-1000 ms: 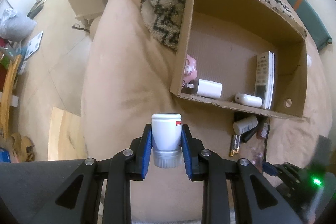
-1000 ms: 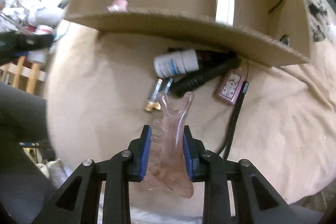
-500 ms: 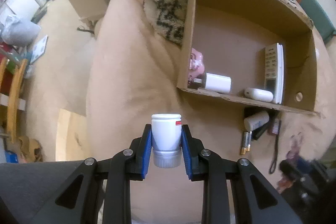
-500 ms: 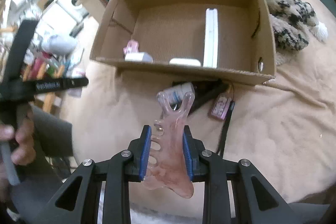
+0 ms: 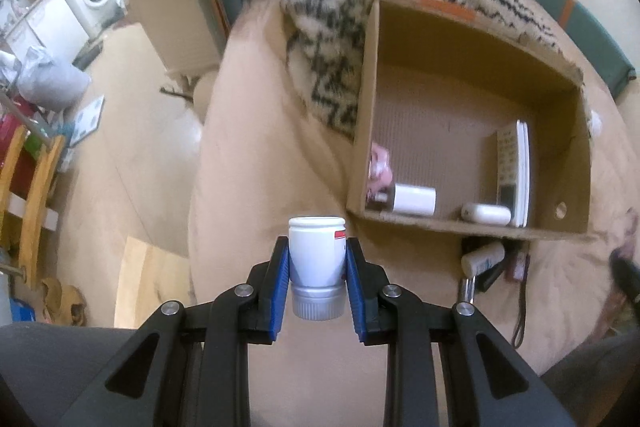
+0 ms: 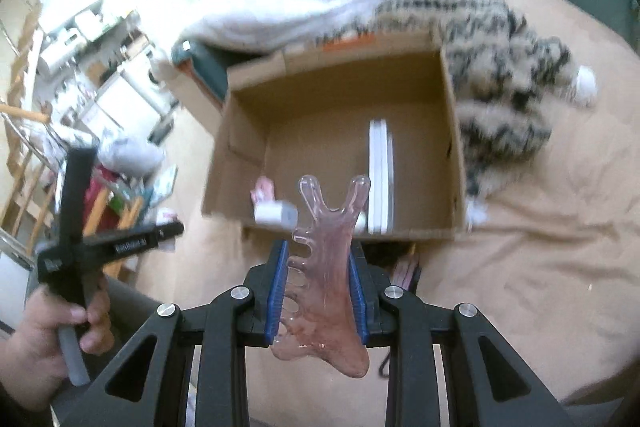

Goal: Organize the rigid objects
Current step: 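Carry the pill bottle and pink comb into the box and open both grippers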

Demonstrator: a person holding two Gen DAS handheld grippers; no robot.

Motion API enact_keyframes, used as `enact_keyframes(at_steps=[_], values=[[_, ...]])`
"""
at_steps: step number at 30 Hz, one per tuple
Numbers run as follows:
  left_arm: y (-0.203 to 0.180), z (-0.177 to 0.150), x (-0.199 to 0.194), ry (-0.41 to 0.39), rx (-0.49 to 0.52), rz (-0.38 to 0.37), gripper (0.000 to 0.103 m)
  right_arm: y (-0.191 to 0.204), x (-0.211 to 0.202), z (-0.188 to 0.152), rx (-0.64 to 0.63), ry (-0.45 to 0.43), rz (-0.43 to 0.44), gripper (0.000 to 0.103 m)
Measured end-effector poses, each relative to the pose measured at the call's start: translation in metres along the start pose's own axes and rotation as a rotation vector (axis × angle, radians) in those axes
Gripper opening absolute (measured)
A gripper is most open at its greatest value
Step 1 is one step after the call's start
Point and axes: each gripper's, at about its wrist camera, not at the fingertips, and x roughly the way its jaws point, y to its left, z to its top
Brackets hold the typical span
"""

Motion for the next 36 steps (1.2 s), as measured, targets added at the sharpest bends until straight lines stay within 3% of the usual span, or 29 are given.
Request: enact_keyframes(at_steps=[5, 17, 27, 33, 36], values=[[-0.001, 0.008, -0.01, -0.032, -0.007, 0.003, 0.024, -0.007, -0.005, 0.019, -0.021, -0.053, -0.013, 0.03], [-0.031, 0.045, -0.005, -0.052, 0.066, 0.016, 0.024, -0.022, 0.024, 0.069, -0.051, -0.066, -0.028, 0.03], [-0.072, 0.086, 0.009, -0.094, 0.137, 0.009, 0.024, -0.032, 0.067, 0.097, -0.059, -0.032, -0.058, 0.03], [-0.085, 0.083, 0.035, -0.117, 0.175, -0.025, 0.024, -0.042, 0.091, 0.093, -0.03, 0.033, -0.11, 0.03], [-0.087, 0.082, 0.048, -0.083, 0.176, -0.031, 0.024, -0.043, 0.099, 0.088, -0.038, 0.063, -0.131, 0.03]])
